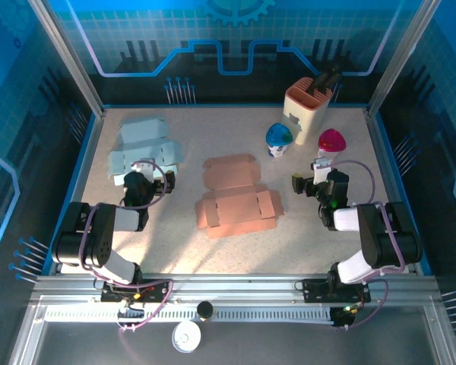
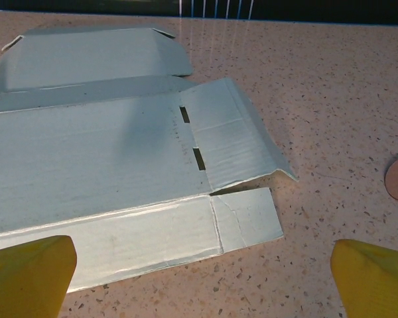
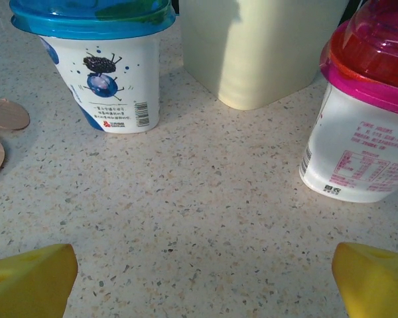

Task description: Fold the paper box

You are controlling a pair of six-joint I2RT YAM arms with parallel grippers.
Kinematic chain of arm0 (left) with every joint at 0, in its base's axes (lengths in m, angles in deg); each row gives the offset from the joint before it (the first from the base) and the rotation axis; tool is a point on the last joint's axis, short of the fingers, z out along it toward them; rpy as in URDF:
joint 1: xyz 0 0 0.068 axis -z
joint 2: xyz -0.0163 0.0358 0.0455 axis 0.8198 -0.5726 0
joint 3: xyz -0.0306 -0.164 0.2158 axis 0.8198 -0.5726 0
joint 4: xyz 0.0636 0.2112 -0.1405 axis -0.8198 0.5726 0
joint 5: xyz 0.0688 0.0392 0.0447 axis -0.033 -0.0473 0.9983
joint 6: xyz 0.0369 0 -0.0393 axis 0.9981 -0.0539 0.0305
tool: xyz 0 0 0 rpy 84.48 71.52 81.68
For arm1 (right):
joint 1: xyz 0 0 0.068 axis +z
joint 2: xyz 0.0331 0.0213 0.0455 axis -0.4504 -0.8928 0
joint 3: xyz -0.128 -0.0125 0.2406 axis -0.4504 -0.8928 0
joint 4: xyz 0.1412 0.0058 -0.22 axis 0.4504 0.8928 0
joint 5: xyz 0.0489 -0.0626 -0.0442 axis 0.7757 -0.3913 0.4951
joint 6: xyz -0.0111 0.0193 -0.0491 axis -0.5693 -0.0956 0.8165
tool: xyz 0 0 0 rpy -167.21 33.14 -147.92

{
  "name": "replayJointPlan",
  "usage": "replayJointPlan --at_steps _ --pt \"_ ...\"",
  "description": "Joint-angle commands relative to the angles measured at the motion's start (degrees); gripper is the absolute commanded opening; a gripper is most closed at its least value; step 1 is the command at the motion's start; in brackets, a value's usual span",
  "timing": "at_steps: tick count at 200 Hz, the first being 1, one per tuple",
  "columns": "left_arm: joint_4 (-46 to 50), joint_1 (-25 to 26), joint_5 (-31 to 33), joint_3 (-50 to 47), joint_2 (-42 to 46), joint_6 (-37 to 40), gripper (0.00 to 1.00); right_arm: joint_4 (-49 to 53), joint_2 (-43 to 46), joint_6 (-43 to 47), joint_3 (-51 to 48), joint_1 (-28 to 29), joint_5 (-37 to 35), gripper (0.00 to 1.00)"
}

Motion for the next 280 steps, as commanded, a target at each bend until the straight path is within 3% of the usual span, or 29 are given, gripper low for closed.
replayJointPlan --at_steps 1,23,45,66,78,104,131,143,159,165,173,180,191,199,219,236,249,280 --pt "-3.1 0.6 0.6 1.5 -0.9 -1.1 0.99 -3.1 -0.7 -0.7 1.9 1.1 -1.2 1.0" --pt "-3.1 0.6 0.6 1.5 -0.9 -1.2 0.99 -3.6 -0.6 -0.8 1.6 1.1 -2.1 1.0" --pt "-6.9 0.7 0.0 -0.8 -0.1 -1.0 0.99 -12.3 2.2 -2.6 -4.1 2.2 -10.6 1.0" --pt "-12.5 2.4 3.1 -6.1 5.2 0.5 0.99 -11.1 8.7 -1.7 -6.3 3.6 -14.1 1.0" --pt "-10.7 4.8 6.0 -8.2 11.6 2.0 0.99 -5.4 14.2 0.6 -5.5 6.3 -16.9 1.0" --pt "7.2 9.3 9.2 -7.0 28.7 -2.4 0.99 8.0 27.4 4.0 -0.4 11.8 -22.2 1.0" --pt "19.0 17.8 18.1 -2.6 39.1 -4.1 0.99 36.1 37.7 -8.4 13.5 15.2 -25.1 1.0" --pt "30.7 20.1 23.6 3.5 41.2 -13.1 0.99 44.9 39.6 -15.5 18.4 14.5 -17.4 1.0" --pt "57.2 19.9 26.6 12.5 42.0 -39.0 0.99 50.0 42.1 -28.9 18.4 13.6 -13.9 1.0" --pt "64.0 19.6 24.9 14.0 42.2 -46.7 0.99 50.7 43.1 -31.6 17.8 11.8 -8.9 1.0" --pt "61.1 17.9 15.1 13.2 42.5 -47.0 0.99 52.1 43.4 -33.5 18.1 8.9 -0.2 1.0" --pt "58.5 16.7 7.2 12.7 42.0 -49.4 0.99 56.7 42.8 -34.5 20.2 8.2 3.3 1.0" --pt "61.2 17.8 1.8 13.7 39.9 -56.6 0.99 67.0 40.8 -34.7 24.8 10.7 1.8 1.0" --pt "64.6 20.4 0.0 14.5 37.7 -61.2 0.92 74.0 39.4 -34.6 27.3 13.7 -1.7 1.0" --pt "68.6 30.2 -0.4 12.7 33.4 -72.8 0.81 82.0 38.0 -36.7 28.3 19.2 -2.2 0.99" --pt "66.5 41.7 6.1 8.0 32.7 -83.5 0.8 80.0 39.5 -41.6 23.5 21.7 1.9 0.94" --pt "65.6 47.6 10.1 4.9 32.7 -91.0 0.79 76.3 41.2 -45.5 19.1 23.4 4.1 0.89" --pt "56.4 53.9 13.4 -0.2 29.0 -100.6 0.75 67.9 42.9 -53.4 10.9 26.3 8.2 0.84"
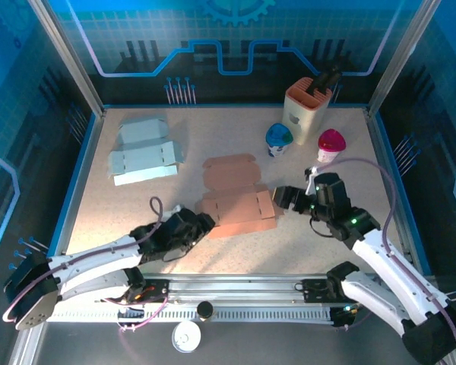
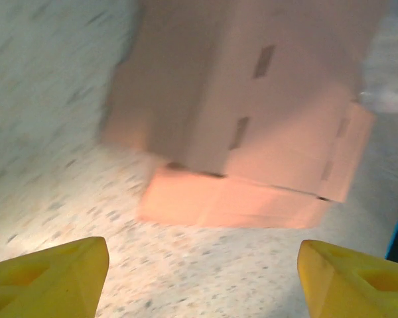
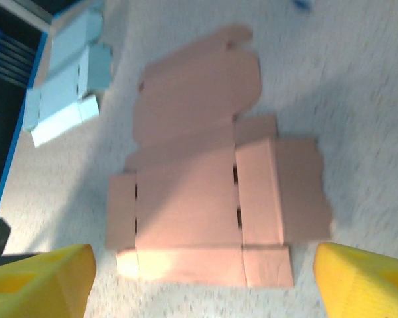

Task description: Fold the paper box

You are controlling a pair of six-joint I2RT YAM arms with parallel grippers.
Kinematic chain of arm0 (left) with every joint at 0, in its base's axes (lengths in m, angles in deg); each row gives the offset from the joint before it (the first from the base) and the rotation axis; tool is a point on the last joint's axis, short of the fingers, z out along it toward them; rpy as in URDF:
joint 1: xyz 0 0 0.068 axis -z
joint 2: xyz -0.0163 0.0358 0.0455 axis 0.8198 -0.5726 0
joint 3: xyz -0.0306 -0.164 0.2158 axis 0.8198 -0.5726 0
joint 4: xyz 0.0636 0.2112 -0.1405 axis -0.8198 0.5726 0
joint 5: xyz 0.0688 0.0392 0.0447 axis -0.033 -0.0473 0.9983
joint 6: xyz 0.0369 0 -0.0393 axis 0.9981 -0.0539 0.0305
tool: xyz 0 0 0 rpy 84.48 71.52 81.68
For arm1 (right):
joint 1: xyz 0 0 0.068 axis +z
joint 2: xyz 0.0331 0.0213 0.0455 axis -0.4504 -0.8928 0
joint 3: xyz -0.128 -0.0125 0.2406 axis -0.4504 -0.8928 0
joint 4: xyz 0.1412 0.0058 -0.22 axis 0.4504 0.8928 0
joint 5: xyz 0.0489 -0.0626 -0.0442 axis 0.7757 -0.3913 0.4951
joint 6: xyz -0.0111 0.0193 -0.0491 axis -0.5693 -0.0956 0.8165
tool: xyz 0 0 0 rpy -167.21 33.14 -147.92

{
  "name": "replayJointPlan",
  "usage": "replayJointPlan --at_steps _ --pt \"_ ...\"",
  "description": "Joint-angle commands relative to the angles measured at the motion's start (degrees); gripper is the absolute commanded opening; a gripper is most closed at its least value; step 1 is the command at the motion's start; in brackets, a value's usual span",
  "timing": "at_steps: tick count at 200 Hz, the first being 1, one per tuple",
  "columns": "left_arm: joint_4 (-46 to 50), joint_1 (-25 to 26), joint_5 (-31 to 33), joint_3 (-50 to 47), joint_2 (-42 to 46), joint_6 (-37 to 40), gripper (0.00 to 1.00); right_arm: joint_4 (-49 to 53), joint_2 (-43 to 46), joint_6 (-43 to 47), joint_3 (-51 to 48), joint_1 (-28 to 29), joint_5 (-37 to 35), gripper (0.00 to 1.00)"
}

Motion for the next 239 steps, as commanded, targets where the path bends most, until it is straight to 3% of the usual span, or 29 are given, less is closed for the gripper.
replayJointPlan --at_steps 1,65,159,239 --pt "-4.9 2.5 4.6 -1.8 -2.9 -14.2 0.75 -4.7 1.2 -9.5 -4.7 2.2 5.1 0.84" --pt "-27.8 2.8 5.6 -6.3 -14.8 -20.7 0.66 -16.7 1.2 -18.8 -10.9 5.1 7.8 0.76" --pt "-24.4 2.6 13.3 -5.0 -9.7 -20.7 0.54 -20.9 1.4 -20.9 -14.4 5.2 8.6 0.73" --pt "-29.3 2.3 11.5 -4.9 -14.5 -22.6 0.52 -24.3 0.2 -22.7 -15.4 5.2 9.1 0.71"
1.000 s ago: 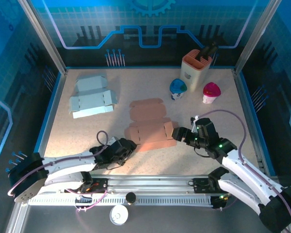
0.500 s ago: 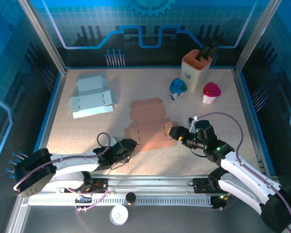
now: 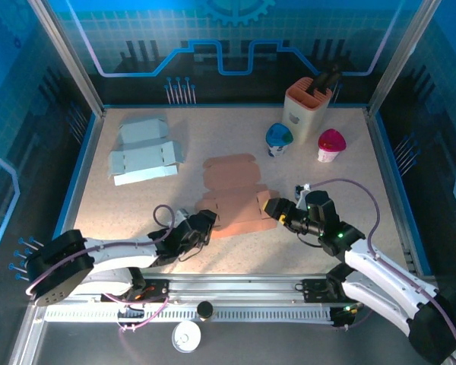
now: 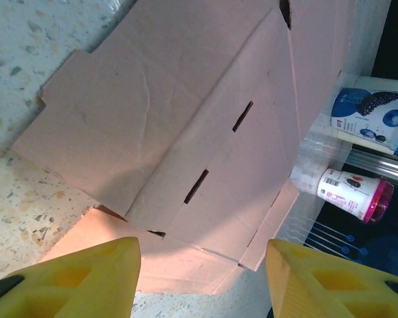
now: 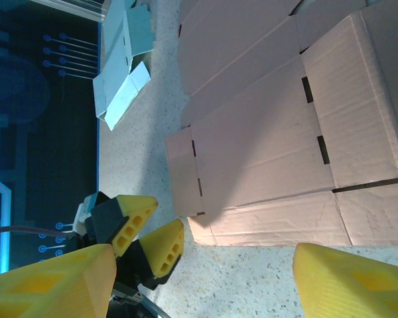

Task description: Fold the paper box

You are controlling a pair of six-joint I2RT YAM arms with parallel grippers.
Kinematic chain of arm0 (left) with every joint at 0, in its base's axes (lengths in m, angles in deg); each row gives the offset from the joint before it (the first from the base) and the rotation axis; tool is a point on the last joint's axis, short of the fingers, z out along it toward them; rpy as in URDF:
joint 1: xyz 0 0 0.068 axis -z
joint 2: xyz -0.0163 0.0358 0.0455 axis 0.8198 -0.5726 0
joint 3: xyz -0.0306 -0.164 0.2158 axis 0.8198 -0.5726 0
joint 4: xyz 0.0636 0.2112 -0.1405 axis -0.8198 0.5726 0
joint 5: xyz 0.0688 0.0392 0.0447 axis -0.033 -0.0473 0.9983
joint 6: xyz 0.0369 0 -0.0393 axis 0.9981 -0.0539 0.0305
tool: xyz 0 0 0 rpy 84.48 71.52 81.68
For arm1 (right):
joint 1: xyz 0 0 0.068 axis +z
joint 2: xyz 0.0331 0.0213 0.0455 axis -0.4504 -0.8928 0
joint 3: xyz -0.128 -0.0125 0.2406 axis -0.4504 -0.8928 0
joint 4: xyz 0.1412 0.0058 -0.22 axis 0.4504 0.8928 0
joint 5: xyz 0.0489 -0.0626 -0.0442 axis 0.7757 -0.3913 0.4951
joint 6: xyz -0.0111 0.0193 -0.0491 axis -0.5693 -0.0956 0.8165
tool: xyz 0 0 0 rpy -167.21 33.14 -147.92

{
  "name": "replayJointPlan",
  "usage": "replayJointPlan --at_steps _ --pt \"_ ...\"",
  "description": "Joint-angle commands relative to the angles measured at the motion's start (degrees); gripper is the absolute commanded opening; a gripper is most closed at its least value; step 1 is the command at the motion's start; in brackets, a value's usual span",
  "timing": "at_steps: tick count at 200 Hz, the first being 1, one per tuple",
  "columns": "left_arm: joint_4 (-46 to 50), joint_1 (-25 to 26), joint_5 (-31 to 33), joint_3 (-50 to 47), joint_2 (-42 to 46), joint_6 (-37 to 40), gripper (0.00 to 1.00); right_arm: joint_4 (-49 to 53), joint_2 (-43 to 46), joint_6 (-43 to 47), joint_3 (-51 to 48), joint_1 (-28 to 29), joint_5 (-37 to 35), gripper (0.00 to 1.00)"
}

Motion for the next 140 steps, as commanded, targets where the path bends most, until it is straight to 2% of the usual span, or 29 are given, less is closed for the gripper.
replayJointPlan --at_steps 1,93,140 --pt "-1.3 -0.4 0.7 -0.4 -1.1 -2.1 0.52 -2.0 -0.3 -1.1 -0.5 0.7 0.7 0.71" --pt "-6.2 -1.4 1.1 -0.2 -7.5 -3.1 0.45 -3.9 -1.3 -1.7 -1.2 0.7 1.1 0.7" --pt "-7.4 -1.6 2.5 0.0 -8.5 -1.5 0.33 -5.3 -1.4 -2.4 -1.9 0.7 1.4 0.7"
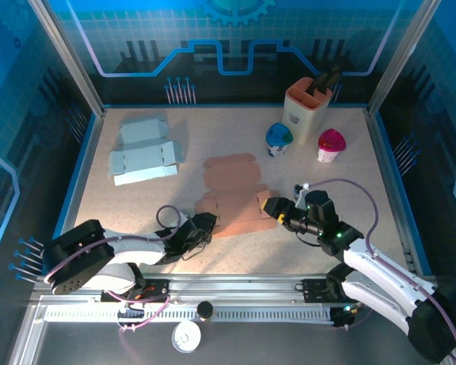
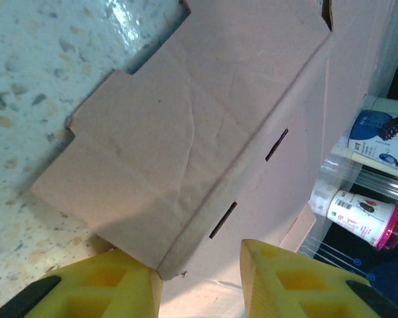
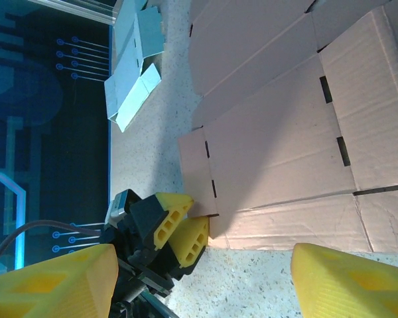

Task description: Fold the paper box

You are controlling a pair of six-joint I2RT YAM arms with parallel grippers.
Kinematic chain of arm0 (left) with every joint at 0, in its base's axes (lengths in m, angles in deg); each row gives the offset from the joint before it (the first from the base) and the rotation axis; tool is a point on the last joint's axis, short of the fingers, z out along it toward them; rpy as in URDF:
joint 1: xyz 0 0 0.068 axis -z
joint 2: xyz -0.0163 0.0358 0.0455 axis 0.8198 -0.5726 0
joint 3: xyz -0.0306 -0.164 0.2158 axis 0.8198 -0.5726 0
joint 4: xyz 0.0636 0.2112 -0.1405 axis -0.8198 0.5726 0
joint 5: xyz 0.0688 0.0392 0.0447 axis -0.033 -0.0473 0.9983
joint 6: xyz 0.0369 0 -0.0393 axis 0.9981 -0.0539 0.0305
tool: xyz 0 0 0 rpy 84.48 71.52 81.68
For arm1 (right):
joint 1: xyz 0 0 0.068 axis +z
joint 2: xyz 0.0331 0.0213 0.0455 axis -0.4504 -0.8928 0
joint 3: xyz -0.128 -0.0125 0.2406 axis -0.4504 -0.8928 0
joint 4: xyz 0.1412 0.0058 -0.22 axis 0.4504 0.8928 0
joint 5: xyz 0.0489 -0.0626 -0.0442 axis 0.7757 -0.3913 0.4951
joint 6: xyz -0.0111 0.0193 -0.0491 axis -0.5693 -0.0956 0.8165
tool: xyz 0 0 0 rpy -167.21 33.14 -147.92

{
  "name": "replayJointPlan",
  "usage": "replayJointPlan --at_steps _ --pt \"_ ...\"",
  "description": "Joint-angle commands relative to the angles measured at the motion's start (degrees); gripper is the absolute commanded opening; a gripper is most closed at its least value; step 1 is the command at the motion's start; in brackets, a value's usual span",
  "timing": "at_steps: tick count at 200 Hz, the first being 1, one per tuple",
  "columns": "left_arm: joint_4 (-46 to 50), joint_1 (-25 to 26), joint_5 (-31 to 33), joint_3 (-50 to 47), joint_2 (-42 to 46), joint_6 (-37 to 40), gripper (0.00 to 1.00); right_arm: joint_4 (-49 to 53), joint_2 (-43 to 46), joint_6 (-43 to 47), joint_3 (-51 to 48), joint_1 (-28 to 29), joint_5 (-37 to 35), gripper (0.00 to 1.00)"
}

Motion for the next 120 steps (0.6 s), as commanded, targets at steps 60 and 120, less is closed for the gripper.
replayJointPlan --at_steps 60,120 --pt "-1.4 -0.3 3.3 -0.4 0.2 1.2 0.08 -3.7 -0.7 -1.9 -2.2 0.8 0.2 0.67" --pt "-0.4 -0.1 4.4 0.9 5.4 3.8 0.0 -18.1 -6.3 -10.7 -6.9 12.4 -11.3 0.64"
